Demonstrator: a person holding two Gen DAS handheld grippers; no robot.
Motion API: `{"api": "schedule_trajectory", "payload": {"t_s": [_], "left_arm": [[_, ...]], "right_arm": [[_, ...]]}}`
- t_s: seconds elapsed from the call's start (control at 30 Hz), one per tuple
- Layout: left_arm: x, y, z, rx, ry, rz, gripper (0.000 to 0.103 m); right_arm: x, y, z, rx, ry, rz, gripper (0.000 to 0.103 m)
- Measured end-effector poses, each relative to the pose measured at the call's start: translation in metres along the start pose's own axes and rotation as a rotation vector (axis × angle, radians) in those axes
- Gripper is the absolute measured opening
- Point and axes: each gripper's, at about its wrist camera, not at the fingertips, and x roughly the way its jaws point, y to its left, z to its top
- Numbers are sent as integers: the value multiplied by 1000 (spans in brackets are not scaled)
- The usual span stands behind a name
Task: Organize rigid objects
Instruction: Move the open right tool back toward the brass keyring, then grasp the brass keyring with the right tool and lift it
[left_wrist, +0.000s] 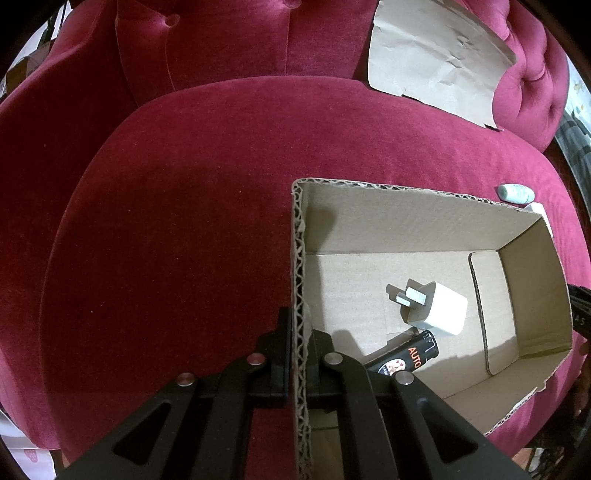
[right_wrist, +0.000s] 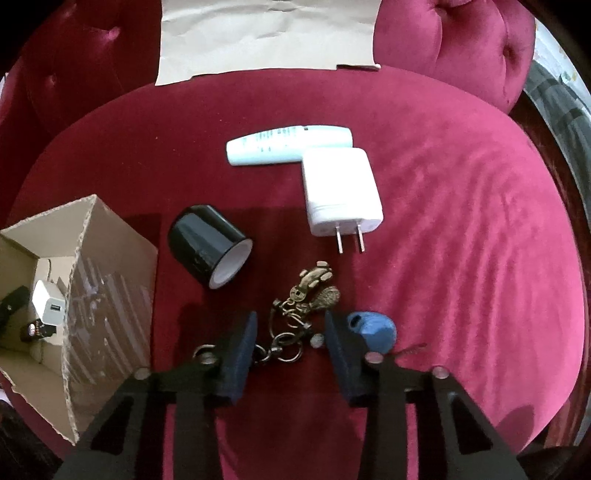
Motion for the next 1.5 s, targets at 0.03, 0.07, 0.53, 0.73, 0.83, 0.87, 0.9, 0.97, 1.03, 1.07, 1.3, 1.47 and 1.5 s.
{"api": "schedule_trajectory", "payload": {"t_s": [0.03,0.07,0.53,0.73,0.83,0.87,0.9,0.97,1.03,1.07,1.3,1.47,1.5], "left_arm": [[0,0,0,0,0,0,3],[0,0,0,1,0,1,3],[0,0,0,2,-2,1,3],[0,0,0,-2,-1,-1,3],[0,1,0,0,-2,0,3],[0,0,-1,0,-3,0,3],[0,1,0,0,-2,-1,3],[0,1,-1,-2,-2,-2,3],[0,1,0,0,-2,-2,3],[0,0,-1,1,-3,0,3],[-1,1,-1,4,-3,1,3],[-1,2,0,5,-2,-1,3],[-1,2,0,6,-1,0,3]], "right_arm": [[1,1,0,-2,-1,-6,29],[2,2,0,-4,-4,-8,24],[-18,-1,-8,-10,-16,-12,10],[-34,-12,-3,-1,-29,7,10],[-46,-10,-2,-1,-41,10,10],[-50,-9,-3,0,-44,10,10],[-54,-9,-2,2,-49,8,10],[-62,-11,-2,6,-55,13,9],[-69,-15,0,2,-63,13,9],[-73,-16,0,1,-65,13,9],[-93,-12,1,-12,-84,10,9],[-107,-8,0,-17,-92,11,9],[-107,-7,1,-17,-93,10,9]]}}
